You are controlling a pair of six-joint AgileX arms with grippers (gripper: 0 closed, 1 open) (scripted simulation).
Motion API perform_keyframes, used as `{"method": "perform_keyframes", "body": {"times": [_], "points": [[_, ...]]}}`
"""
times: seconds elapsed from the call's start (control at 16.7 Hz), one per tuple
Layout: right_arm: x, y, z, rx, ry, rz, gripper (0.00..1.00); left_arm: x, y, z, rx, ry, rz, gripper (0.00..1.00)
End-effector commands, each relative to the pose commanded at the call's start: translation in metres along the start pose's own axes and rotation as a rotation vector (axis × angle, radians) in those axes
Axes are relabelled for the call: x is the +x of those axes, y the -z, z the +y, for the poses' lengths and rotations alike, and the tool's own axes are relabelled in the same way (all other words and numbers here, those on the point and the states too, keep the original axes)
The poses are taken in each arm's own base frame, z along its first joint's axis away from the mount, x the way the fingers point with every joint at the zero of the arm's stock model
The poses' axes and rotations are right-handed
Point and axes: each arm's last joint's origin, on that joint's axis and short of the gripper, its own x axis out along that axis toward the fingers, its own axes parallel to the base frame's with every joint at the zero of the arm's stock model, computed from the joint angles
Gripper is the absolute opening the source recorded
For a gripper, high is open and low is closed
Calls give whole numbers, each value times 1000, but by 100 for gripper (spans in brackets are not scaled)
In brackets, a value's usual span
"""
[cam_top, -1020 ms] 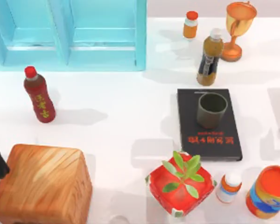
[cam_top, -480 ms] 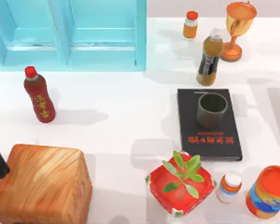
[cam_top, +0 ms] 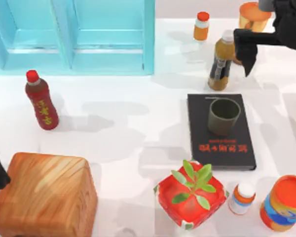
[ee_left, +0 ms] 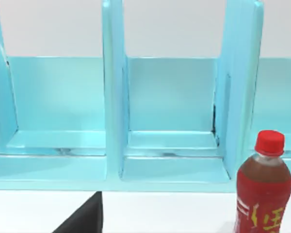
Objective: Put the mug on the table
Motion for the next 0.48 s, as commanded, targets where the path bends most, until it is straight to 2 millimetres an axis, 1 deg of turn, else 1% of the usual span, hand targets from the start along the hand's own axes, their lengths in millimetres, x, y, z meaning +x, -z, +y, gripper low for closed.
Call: {"method": "perform_keyframes", "body": {"times": [0.12, 0.24, 0.36, 0.48], "points": [[16, -11, 20, -19, 15, 61, 100, 0, 0, 0, 0, 0, 0, 100], [26, -16, 33, -32, 25, 98, 100, 0, 0, 0, 0, 0, 0, 100], [29, -17, 37, -37, 29, 112, 100, 0, 0, 0, 0, 0, 0, 100], [29, -17, 37, -37, 29, 112, 100, 0, 0, 0, 0, 0, 0, 100]]}}
